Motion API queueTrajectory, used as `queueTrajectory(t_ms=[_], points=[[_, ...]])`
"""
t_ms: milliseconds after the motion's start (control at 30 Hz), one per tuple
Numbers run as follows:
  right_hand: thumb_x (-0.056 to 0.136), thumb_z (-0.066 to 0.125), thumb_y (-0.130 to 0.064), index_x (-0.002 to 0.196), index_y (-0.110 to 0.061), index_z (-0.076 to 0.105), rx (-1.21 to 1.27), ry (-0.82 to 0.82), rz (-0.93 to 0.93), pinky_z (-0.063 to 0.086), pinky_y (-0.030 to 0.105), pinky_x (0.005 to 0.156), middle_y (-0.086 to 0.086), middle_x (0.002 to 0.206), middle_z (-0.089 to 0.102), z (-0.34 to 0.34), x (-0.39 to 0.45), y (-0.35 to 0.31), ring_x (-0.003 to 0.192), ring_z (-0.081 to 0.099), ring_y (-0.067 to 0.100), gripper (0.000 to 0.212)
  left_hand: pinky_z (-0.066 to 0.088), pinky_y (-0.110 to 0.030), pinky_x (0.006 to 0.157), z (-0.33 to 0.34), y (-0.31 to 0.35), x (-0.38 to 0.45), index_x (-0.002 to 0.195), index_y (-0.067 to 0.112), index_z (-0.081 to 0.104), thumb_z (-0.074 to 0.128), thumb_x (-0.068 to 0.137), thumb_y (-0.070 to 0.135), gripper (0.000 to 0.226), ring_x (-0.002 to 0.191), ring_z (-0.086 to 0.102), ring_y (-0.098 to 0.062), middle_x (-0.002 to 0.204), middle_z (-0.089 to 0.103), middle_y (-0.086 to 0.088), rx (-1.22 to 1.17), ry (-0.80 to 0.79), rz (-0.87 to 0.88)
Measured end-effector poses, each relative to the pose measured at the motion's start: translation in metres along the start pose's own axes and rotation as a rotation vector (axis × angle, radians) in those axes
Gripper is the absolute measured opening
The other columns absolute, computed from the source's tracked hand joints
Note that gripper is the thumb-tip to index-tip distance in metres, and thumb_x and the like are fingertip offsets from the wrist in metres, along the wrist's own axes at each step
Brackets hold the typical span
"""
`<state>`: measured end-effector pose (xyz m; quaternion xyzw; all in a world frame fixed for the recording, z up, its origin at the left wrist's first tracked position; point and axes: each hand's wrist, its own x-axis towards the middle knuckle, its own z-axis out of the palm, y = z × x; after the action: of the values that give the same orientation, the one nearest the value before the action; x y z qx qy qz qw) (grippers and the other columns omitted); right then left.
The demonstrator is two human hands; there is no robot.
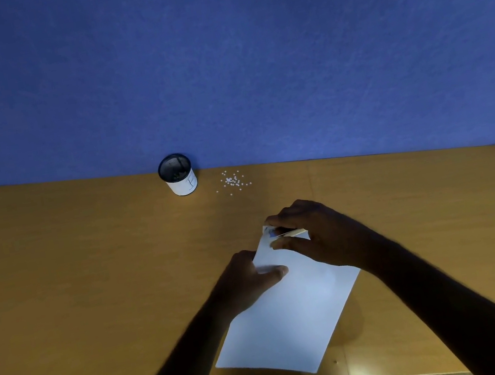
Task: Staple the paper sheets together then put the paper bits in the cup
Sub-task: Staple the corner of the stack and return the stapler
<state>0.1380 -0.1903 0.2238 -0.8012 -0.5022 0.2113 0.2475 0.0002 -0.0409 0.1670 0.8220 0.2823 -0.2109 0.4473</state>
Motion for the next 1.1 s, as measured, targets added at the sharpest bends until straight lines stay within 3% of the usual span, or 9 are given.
queueTrajectory(t_ms=[167, 300, 433, 500, 667, 833, 1100], points=[[0.098, 0.064, -0.044, 0.135, -0.026, 0.064, 0.015, -0.007, 0.012, 0.04, 0.015, 0.087, -0.012, 0.122, 0.072, 0.002, 0.002, 0.003, 0.105, 0.053, 0.0, 0.041, 0.04, -0.004, 0.054, 0.002, -0.005, 0.006, 0.087, 0.017, 0.055, 0.075, 0.094, 0.056, 0.044, 0.066, 0.06, -0.008, 0.076, 0.055, 0.004, -0.008, 0.006, 0.003], [0.098, 0.063, -0.044, 0.135, -0.026, 0.064, 0.023, -0.014, 0.018, 0.04, 0.018, 0.087, -0.012, 0.12, 0.071, 0.002, 0.003, 0.004, 0.105, 0.052, 0.001, 0.041, 0.043, -0.007, 0.058, 0.003, -0.007, 0.009, 0.095, 0.012, 0.06, 0.075, 0.093, 0.057, 0.047, 0.069, 0.061, -0.009, 0.08, 0.057, 0.003, -0.016, 0.0, -0.013], [0.099, 0.063, -0.043, 0.135, -0.025, 0.064, 0.02, -0.019, 0.019, 0.039, 0.014, 0.086, -0.011, 0.119, 0.071, 0.002, 0.004, 0.006, 0.103, 0.05, -0.001, 0.04, 0.042, -0.01, 0.062, 0.003, -0.006, 0.01, 0.096, 0.022, 0.055, 0.075, 0.093, 0.059, 0.042, 0.074, 0.061, -0.008, 0.082, 0.056, 0.011, -0.009, -0.007, -0.019], [0.099, 0.063, -0.043, 0.135, -0.025, 0.064, 0.015, -0.025, 0.018, 0.043, 0.019, 0.087, -0.009, 0.119, 0.071, 0.002, 0.005, 0.006, 0.104, 0.052, 0.002, 0.04, 0.042, -0.009, 0.061, 0.003, -0.006, 0.011, 0.099, 0.023, 0.054, 0.075, 0.092, 0.06, 0.043, 0.074, 0.061, -0.008, 0.081, 0.054, 0.013, -0.013, -0.007, -0.016], [0.1, 0.062, -0.041, 0.135, -0.023, 0.063, 0.013, -0.032, 0.005, 0.041, 0.018, 0.086, -0.007, 0.121, 0.071, 0.003, 0.007, 0.007, 0.104, 0.05, 0.001, 0.04, 0.041, -0.008, 0.059, 0.003, -0.005, 0.01, 0.091, 0.02, 0.055, 0.074, 0.094, 0.058, 0.042, 0.07, 0.061, -0.008, 0.08, 0.057, 0.007, 0.002, -0.003, -0.024], [0.1, 0.062, -0.042, 0.133, -0.024, 0.064, 0.022, -0.025, 0.005, 0.039, 0.017, 0.086, -0.009, 0.118, 0.072, 0.003, 0.008, 0.01, 0.103, 0.051, 0.002, 0.038, 0.041, -0.007, 0.061, 0.001, -0.002, 0.009, 0.102, 0.021, 0.054, 0.073, 0.095, 0.058, 0.042, 0.078, 0.061, -0.007, 0.091, 0.059, 0.006, 0.016, 0.004, -0.024], [0.1, 0.062, -0.043, 0.135, -0.024, 0.064, 0.024, -0.019, 0.021, 0.037, 0.012, 0.086, -0.008, 0.121, 0.071, 0.006, 0.011, 0.015, 0.105, 0.052, 0.001, 0.04, 0.044, -0.009, 0.063, 0.003, -0.004, 0.013, 0.103, 0.013, 0.06, 0.074, 0.093, 0.058, 0.048, 0.077, 0.063, -0.009, 0.093, 0.065, -0.001, 0.018, 0.006, -0.018]])
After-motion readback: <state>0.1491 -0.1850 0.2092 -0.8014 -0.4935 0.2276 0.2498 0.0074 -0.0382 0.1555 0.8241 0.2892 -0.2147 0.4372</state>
